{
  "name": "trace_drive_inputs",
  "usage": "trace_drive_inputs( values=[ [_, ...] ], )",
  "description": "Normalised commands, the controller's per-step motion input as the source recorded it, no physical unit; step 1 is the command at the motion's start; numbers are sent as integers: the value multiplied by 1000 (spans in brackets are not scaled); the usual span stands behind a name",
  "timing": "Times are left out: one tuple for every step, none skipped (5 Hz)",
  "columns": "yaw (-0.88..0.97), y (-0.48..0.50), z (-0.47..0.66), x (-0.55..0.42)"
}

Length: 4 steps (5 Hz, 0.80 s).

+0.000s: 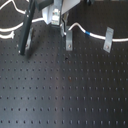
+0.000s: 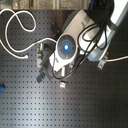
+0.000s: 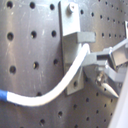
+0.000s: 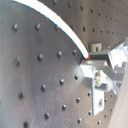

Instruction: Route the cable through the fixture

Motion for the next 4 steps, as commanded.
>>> trace_drive_inputs(
  values=[
    [806, 53, 113, -103],
    [886, 163, 218, -87],
    [0, 0, 17, 0],
    [211, -136, 263, -171]
  ],
)
